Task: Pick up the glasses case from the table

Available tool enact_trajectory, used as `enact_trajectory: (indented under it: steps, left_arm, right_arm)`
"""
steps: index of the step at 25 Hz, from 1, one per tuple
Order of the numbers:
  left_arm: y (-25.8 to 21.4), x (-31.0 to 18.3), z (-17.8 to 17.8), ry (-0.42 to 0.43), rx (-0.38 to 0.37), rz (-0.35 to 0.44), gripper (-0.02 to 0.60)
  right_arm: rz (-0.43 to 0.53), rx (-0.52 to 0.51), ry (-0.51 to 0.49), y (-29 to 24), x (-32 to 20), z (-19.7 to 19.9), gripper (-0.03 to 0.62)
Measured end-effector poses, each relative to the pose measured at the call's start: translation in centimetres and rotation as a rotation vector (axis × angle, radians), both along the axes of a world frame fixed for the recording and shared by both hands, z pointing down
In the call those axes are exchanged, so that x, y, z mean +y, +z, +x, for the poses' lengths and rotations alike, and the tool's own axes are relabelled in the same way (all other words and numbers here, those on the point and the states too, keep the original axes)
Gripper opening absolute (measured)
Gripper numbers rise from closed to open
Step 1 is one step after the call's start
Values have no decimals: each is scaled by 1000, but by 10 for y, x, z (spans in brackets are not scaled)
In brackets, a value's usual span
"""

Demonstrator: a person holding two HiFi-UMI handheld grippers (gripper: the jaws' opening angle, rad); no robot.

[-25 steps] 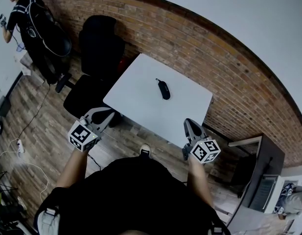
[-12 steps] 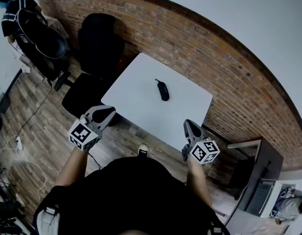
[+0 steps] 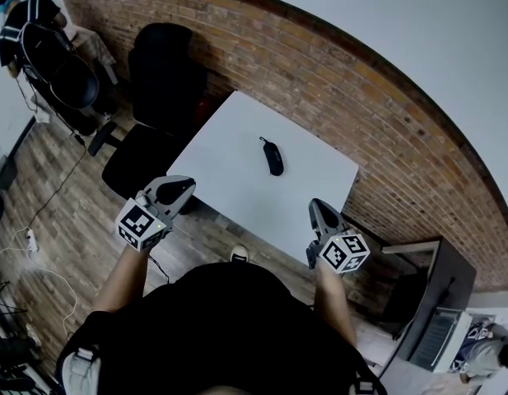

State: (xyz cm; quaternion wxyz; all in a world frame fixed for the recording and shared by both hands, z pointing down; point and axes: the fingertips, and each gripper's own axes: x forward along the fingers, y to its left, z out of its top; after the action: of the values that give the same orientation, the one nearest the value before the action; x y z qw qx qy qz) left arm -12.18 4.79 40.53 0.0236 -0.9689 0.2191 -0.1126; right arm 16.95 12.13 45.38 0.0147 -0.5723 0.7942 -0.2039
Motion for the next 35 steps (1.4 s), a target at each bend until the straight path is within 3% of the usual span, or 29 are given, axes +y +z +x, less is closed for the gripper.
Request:
enact_trajectory:
  steps: [8, 20, 35]
  left_arm:
    - [-6, -23, 14, -10, 17, 2, 25]
    - [-5, -42, 40, -27, -9, 11, 25]
    - [-3, -57, 72, -76, -46, 14, 25]
  right_arm:
    - [16, -9, -38, -3, -31, 7, 15]
    - [12, -11, -38, 2, -59, 37, 15]
    - [17, -34, -107, 9, -92, 65, 15]
